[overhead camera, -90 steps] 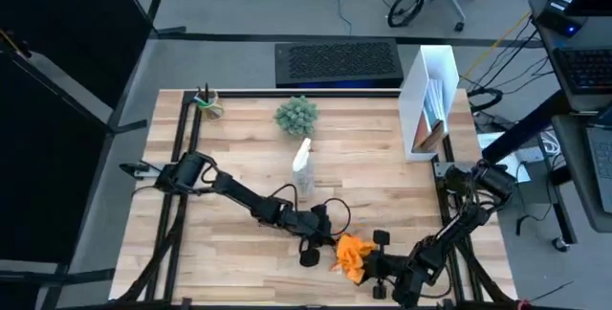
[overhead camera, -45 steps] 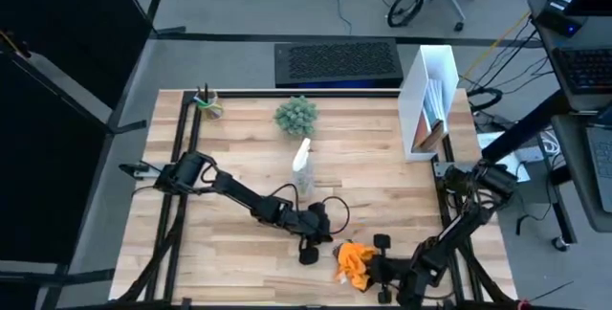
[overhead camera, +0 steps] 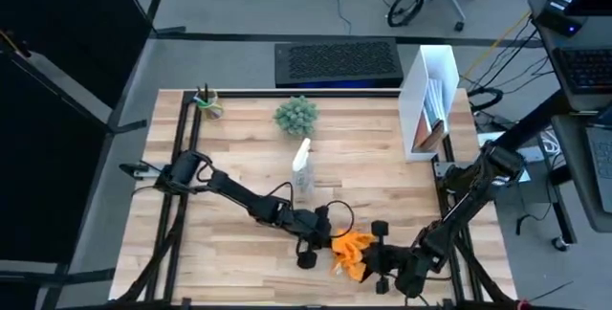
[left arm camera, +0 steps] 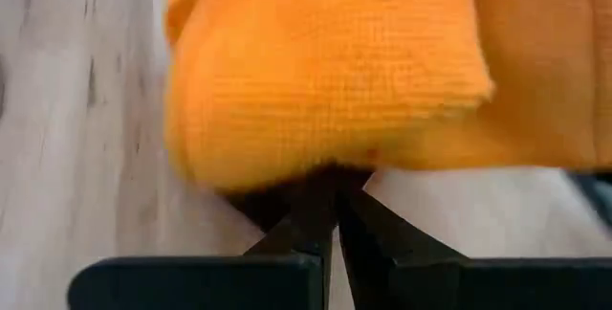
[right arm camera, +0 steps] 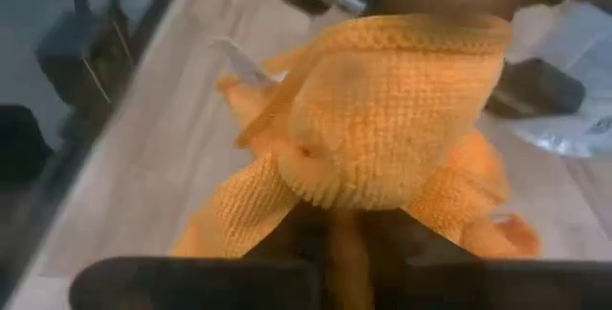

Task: Apply microfiber cloth
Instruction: Wipe the back and front of the cellphone with the yellow microfiber cloth

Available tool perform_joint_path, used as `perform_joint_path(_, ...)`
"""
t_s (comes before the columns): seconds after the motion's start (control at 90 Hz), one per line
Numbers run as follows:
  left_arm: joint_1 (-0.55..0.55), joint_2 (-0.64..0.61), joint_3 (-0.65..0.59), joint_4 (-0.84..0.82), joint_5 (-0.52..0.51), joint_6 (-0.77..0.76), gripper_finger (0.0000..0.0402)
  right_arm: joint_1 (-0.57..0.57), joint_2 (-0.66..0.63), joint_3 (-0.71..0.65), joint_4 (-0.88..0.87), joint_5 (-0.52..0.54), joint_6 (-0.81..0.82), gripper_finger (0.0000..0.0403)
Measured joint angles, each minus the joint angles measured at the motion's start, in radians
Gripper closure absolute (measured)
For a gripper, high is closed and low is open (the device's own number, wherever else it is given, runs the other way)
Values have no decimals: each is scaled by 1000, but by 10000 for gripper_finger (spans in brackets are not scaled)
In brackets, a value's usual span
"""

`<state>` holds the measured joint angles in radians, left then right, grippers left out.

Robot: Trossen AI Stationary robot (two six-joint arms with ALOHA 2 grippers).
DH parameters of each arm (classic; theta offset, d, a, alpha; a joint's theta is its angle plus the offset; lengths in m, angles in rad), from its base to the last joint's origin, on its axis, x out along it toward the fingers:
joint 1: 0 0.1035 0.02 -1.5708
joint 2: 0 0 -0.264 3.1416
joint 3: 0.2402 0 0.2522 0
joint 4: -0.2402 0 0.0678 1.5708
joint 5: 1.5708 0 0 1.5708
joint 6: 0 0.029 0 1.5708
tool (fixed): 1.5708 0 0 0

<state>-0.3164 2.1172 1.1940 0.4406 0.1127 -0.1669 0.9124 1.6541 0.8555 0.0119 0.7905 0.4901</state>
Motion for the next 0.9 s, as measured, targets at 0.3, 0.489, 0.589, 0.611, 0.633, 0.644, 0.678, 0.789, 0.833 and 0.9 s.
perform_joint_path(0.3,0,94,60,-5,4,45,395,52,-79,3,-51,40,72,386)
perform_joint_path(0.489,6,131,68,4,8,43,395,20,28,3,-59,178,49,386)
perform_joint_path(0.589,12,132,70,-19,12,42,395,3,91,3,-59,142,95,386)
perform_joint_path(0.611,14,132,69,-24,12,42,395,2,106,3,-59,123,107,386)
perform_joint_path(0.633,16,132,69,-29,12,41,395,2,121,3,-58,102,120,386)
perform_joint_path(0.644,17,132,69,-32,12,39,395,3,128,3,-58,91,127,386)
perform_joint_path(0.678,20,131,69,-42,12,31,395,8,152,3,-57,54,151,386)
perform_joint_path(0.789,30,131,66,-46,12,15,396,32,220,6,-44,-9,239,386)
perform_joint_path(0.833,33,131,66,-56,10,14,396,41,238,9,-33,-27,269,386)
perform_joint_path(0.9,42,131,67,-75,8,-7,400,63,256,10,-28,-33,309,386)
